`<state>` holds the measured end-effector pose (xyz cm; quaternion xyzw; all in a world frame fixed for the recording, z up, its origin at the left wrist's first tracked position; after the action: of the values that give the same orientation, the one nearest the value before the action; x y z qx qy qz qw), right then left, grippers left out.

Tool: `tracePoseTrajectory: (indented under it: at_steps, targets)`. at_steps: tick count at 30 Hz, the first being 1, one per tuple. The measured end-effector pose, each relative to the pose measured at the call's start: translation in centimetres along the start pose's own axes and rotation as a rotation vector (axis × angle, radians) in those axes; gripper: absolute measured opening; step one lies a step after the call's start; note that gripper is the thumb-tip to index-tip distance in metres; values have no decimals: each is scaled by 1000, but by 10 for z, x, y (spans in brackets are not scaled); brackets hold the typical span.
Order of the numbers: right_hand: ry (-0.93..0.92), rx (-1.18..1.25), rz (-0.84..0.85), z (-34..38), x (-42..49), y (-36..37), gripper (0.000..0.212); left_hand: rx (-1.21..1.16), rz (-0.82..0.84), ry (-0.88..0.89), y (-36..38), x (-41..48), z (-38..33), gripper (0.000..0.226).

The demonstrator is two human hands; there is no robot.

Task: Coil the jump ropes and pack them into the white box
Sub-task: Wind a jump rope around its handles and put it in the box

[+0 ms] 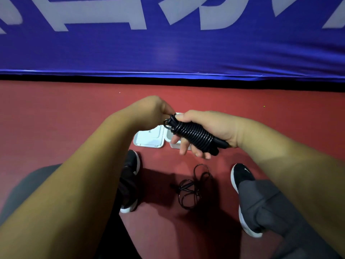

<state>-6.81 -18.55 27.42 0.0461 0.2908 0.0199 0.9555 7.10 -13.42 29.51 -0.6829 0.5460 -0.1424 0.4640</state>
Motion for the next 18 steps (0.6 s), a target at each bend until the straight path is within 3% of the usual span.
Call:
tracePoseTrajectory:
  at_steps: [6,9,12,18]
  targets:
    - [98,-33,157,-18,4,17,53,-44,-19,134,-5,-2,-25,30]
    - [143,-37,150,-27,10,13,53,-40,-78,166,-8,-3,-36,31]
    - [178,-69,90,-34,15,6,50,-16,-131,207,-9,-5,-46,34]
    - [155,-60,-189,-33,25,-17,49,129,-193,289,-22,-9,-50,32]
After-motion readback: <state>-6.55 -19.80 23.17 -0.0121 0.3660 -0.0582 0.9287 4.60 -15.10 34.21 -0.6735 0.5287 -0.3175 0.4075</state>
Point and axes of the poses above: each hand's wrist, its own x-axis towards the middle knuckle, its own y-axis out of the palm, z = x × y, the point moved 8 cm from there along x, towards the middle knuckle
